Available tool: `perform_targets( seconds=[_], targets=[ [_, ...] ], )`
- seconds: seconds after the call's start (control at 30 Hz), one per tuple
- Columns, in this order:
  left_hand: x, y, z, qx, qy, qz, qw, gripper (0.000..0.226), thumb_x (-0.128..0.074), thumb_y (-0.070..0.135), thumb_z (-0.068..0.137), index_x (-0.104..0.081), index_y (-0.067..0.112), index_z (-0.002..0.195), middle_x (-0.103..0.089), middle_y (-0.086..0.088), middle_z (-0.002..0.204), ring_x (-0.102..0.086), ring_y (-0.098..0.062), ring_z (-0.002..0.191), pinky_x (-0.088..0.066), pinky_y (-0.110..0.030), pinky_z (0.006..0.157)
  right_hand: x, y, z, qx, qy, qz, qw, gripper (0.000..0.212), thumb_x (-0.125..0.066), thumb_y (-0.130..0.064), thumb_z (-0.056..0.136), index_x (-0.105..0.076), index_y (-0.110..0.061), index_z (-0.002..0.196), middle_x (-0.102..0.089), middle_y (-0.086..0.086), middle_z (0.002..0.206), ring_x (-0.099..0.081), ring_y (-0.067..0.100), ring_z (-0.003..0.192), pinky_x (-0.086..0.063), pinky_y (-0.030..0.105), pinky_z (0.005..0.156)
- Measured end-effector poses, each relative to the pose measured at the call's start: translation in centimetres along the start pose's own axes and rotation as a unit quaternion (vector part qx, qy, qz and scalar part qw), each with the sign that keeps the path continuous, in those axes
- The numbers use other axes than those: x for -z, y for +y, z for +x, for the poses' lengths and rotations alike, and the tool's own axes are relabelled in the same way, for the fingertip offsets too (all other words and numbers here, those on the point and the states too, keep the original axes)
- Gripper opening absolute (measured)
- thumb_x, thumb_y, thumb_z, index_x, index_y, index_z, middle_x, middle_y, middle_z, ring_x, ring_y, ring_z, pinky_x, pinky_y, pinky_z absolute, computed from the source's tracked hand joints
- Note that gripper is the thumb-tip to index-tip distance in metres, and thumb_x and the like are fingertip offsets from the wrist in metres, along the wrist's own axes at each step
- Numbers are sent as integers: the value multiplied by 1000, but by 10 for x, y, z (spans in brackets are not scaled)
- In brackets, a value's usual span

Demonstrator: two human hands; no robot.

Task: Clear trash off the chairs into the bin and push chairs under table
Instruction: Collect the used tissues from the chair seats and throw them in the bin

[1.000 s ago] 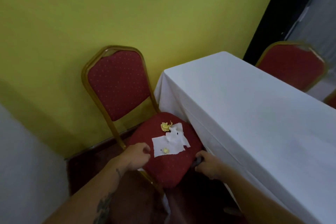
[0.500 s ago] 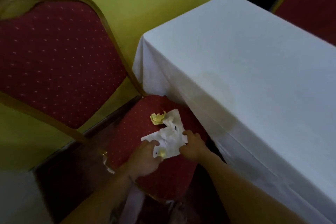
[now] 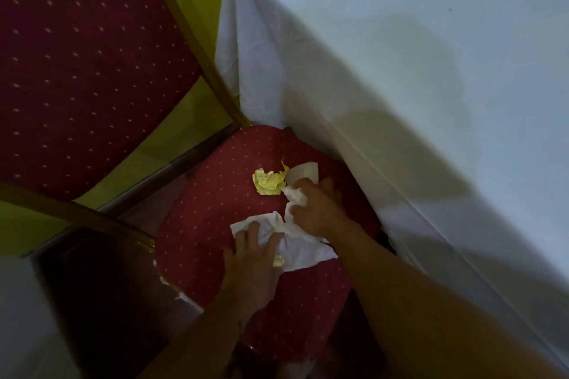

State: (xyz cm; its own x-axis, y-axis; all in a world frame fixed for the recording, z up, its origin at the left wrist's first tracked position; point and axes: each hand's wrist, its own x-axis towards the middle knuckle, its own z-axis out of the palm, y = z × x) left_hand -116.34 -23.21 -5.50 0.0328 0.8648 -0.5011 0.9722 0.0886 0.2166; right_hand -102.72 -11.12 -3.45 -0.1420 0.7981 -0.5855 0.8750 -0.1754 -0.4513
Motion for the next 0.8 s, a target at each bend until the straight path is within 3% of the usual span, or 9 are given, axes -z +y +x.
perform_targets(
  seconds=[0.1, 0.23, 0.33, 0.43, 0.53, 0.63, 0.8],
  targets=[
    [-2, 1, 4, -12, 11, -3, 1000, 59, -53, 31, 94, -28, 36, 147, -20, -5, 156, -25, -26, 140, -38, -42, 109, -2, 0, 6, -10, 14, -28, 999, 37, -65, -27, 91, -57, -19, 126, -32, 15, 141, -43, 36, 127, -46, 44, 101],
    [-1, -2, 17, -33, 27, -41, 998, 53, -58, 4, 82, -47, 24, 129, -41, -1, 134, -45, -18, 118, -47, -28, 93, 6, 6, 12, -35, 39, 10, 999, 36, -65, -16, 87, -63, -4, 121, -59, 17, 126, -61, 34, 112, -53, 39, 91],
    [7, -6, 23, -40, 38, -120, 991, 36, -56, 6, 83, -56, 17, 117, -53, 1, 121, -56, -16, 108, -48, -25, 88, 16, 10, 10, -73, 61, 40, 995, 26, -61, -14, 85, -67, -7, 109, -68, 13, 111, -66, 32, 103, -56, 37, 82],
    [26, -14, 29, -3, 140, -215, 967, 29, -56, 1, 80, -59, 15, 106, -57, 2, 101, -60, -17, 92, -52, -29, 79, 25, 10, 7, -83, 60, 76, 992, 37, -59, -10, 85, -60, -13, 122, -66, 10, 112, -64, 33, 104, -52, 36, 82],
    [51, -25, 45, 11, 201, -231, 952, 51, -51, -1, 76, -53, 18, 123, -52, 1, 108, -55, -20, 97, -50, -35, 84, 28, 13, 2, -85, 58, 95, 990, 39, -59, -9, 87, -57, -14, 126, -65, 11, 115, -64, 33, 106, -51, 35, 83],
    [75, -29, 66, -21, 219, -201, 955, 76, -43, 11, 67, -42, 20, 143, -53, -7, 117, -51, -24, 99, -46, -40, 88, 23, 20, -4, -101, 57, 132, 984, 39, -59, -8, 87, -60, -13, 126, -67, 12, 117, -64, 32, 107, -45, 30, 78],
    [85, -17, 96, -62, 132, -102, 984, 78, -48, 31, 80, -26, 28, 155, -45, -12, 123, -45, -29, 109, -43, -43, 96, 13, 32, -13, -128, 67, 181, 973, 35, -55, -6, 90, -62, -11, 125, -67, 13, 116, -64, 33, 109, -42, 28, 76]
  ],
)
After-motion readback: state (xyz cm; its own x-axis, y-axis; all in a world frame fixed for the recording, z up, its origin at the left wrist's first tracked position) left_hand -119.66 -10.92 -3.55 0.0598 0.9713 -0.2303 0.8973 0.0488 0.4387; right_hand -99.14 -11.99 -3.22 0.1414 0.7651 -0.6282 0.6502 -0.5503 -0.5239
